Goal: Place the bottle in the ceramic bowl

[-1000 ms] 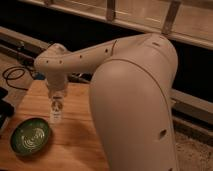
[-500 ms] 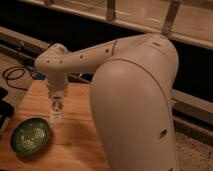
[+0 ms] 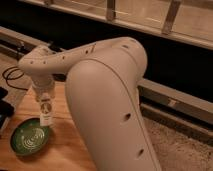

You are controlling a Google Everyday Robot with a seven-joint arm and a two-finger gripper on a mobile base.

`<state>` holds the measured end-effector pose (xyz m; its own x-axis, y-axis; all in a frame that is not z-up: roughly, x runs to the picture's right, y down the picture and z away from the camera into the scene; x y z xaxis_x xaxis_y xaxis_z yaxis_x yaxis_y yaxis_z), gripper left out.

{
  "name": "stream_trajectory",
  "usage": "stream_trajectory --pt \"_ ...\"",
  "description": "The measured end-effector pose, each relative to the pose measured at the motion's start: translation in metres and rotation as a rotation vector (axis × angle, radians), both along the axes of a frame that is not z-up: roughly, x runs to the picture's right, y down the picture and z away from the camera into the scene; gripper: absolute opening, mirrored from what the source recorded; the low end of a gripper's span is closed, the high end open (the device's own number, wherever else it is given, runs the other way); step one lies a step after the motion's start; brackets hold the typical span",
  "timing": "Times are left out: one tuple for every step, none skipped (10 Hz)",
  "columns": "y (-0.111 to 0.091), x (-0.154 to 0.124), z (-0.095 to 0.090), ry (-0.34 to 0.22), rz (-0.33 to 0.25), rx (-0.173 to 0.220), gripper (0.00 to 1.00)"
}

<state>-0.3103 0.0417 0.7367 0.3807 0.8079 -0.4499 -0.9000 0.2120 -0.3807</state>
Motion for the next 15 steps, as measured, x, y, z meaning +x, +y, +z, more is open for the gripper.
stream_trajectory --pt "0.005 -0.012 -0.005 -0.043 -0.018 -0.008 0.0" --pt "0.006 -0.018 -0.008 -0.071 -0.02 -0.017 0.0" --pt "0.009 -0.024 -0.01 -0.103 -0.024 -0.03 0.0" --pt "0.015 -0.031 -0.014 -0.14 -0.031 -0.05 0.0" --pt "0.025 -0.039 -0.019 -0.176 -0.05 -0.076 0.0" --pt "0.032 -0.047 -0.023 -0.2 -0.067 -0.092 0.0" --pt "0.041 -0.054 -0.027 -0.226 -0.087 -0.11 0.0" --pt "0.047 -0.059 -0.029 -0.245 -0.106 -0.126 0.0" --pt "0.053 -0.064 -0.031 -0.26 -0.125 -0.138 0.0" --pt "0.061 -0.071 -0.034 -0.28 -0.146 -0.153 0.0" --pt "0.066 -0.076 -0.035 -0.298 -0.158 -0.166 0.0" --pt "0.071 -0.08 -0.034 -0.318 -0.163 -0.184 0.0" --pt "0.074 -0.082 -0.032 -0.327 -0.167 -0.195 0.0" --pt "0.075 -0.084 -0.034 -0.331 -0.169 -0.196 0.01" --pt "0.075 -0.084 -0.034 -0.331 -0.169 -0.196 0.09"
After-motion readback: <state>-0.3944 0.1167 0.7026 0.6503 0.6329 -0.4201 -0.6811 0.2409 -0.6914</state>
